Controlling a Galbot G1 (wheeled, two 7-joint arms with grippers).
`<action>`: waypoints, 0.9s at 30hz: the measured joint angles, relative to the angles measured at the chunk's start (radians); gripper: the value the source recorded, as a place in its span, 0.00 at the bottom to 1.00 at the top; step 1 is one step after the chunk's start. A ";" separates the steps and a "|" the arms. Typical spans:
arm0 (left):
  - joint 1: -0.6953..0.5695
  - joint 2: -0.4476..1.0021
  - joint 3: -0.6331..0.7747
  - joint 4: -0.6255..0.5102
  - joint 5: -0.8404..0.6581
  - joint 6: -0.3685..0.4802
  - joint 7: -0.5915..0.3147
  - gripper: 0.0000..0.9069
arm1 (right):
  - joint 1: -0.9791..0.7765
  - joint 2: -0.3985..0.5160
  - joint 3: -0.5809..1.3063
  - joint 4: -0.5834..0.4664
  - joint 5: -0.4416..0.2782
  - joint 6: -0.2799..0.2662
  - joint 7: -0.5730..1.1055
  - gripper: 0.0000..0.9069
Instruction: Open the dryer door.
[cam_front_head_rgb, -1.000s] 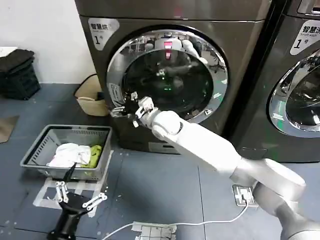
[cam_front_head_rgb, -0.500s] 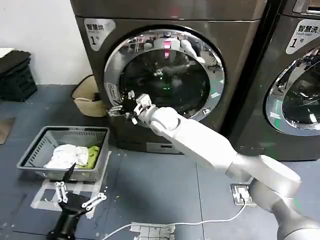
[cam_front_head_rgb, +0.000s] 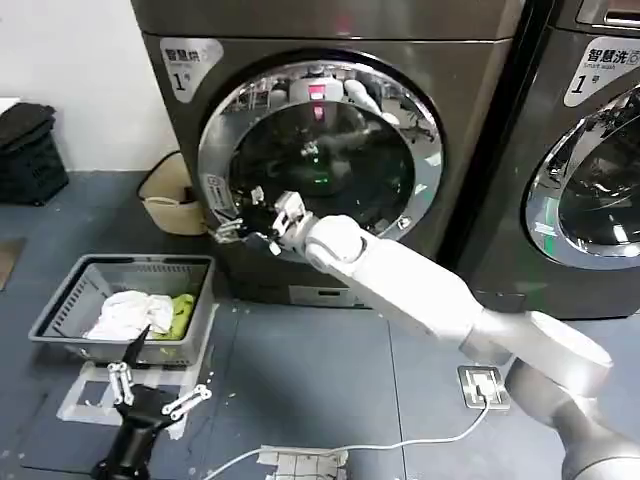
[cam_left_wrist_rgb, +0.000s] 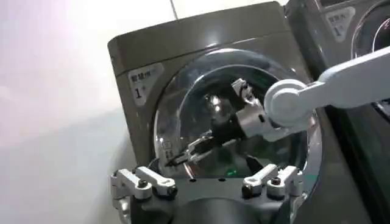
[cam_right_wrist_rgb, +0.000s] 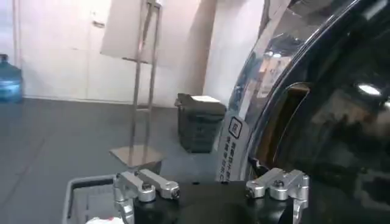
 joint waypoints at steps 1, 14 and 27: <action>-0.002 0.002 -0.004 0.000 -0.003 0.003 0.001 1.00 | 0.001 -0.005 -0.001 0.006 0.000 0.004 -0.011 1.00; -0.033 0.032 -0.052 -0.008 -0.073 0.073 0.022 1.00 | 0.009 -0.090 -0.038 0.098 0.021 0.021 -0.123 1.00; -0.090 0.116 -0.170 0.007 -0.239 0.179 0.032 1.00 | 0.014 -0.206 -0.070 0.233 0.050 0.027 -0.210 1.00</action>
